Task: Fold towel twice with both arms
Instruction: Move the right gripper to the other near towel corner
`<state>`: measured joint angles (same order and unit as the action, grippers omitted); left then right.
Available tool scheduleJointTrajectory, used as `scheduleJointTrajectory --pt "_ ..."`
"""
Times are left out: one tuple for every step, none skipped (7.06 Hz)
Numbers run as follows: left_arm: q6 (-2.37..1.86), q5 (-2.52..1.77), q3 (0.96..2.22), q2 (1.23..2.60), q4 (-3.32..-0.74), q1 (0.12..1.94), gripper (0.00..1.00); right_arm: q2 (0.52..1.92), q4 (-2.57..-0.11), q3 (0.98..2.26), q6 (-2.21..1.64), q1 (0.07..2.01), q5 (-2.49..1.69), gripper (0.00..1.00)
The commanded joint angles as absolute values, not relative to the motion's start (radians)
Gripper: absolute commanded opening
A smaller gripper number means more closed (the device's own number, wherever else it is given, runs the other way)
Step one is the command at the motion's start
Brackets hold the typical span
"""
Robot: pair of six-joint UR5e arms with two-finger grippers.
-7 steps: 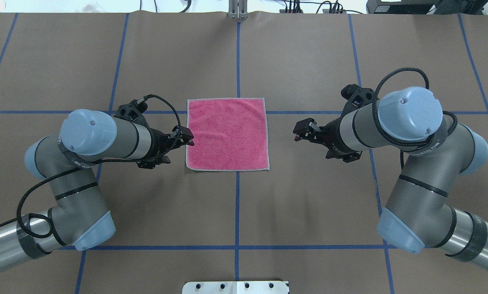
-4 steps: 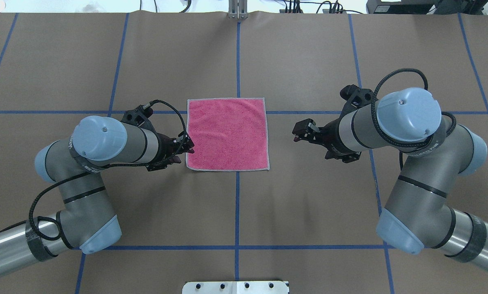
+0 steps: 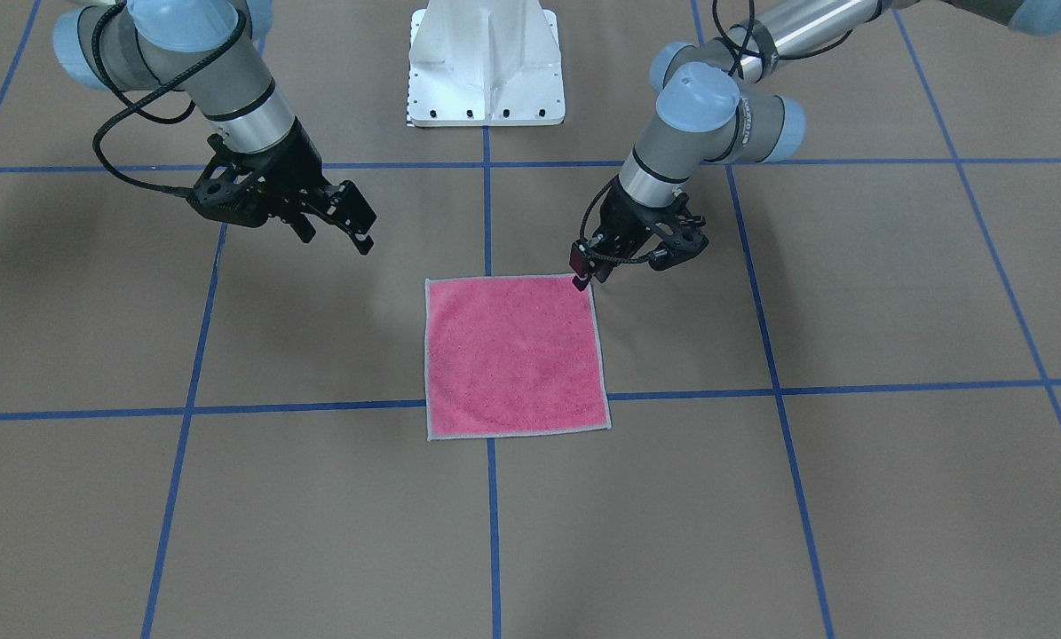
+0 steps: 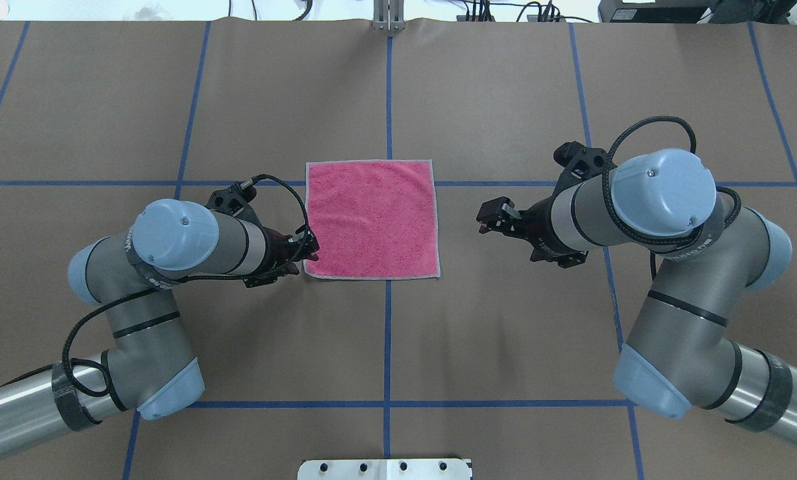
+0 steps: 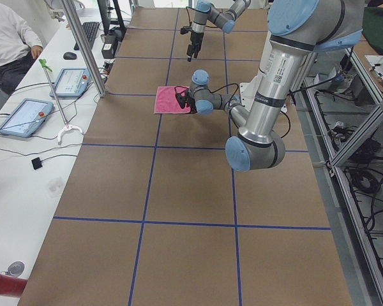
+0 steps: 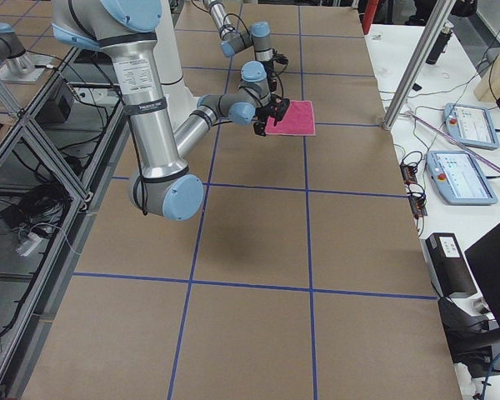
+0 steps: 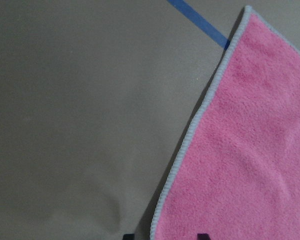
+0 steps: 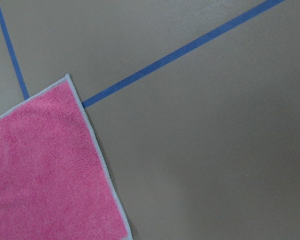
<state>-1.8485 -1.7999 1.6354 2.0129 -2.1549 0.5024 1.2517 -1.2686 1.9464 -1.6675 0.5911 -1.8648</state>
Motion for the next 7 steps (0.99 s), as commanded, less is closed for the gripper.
scheduleJointTrajectory --pt "-1.848 -1.801 1.631 2.019 -2.154 0.496 0.38 1.252 -1.269 1.944 -1.667 0.591 -1.864 0.99" --pt "-1.847 -1.799 1.631 2.019 -2.154 0.489 0.27 1.252 -1.269 1.942 -1.667 0.589 -1.864 0.99" --pt "-1.845 -1.798 1.631 2.017 -2.152 0.488 0.08 1.252 -1.269 1.942 -1.667 0.589 -1.864 0.99" --pt "-1.845 -1.798 1.632 2.016 -2.152 0.48 0.0 1.253 -1.269 1.939 -1.667 0.581 -1.862 0.99" --pt "-1.844 -1.798 1.634 2.014 -2.152 0.48 0.0 1.252 -1.269 1.931 -1.667 0.574 -1.852 0.99" --pt "-1.845 -1.798 1.634 2.014 -2.152 0.48 0.0 1.25 -1.27 1.927 -1.669 0.562 -1.839 0.99" --pt "-1.845 -1.798 1.634 2.016 -2.152 0.48 0.0 1.25 -1.27 1.918 -1.681 0.555 -1.838 0.99"
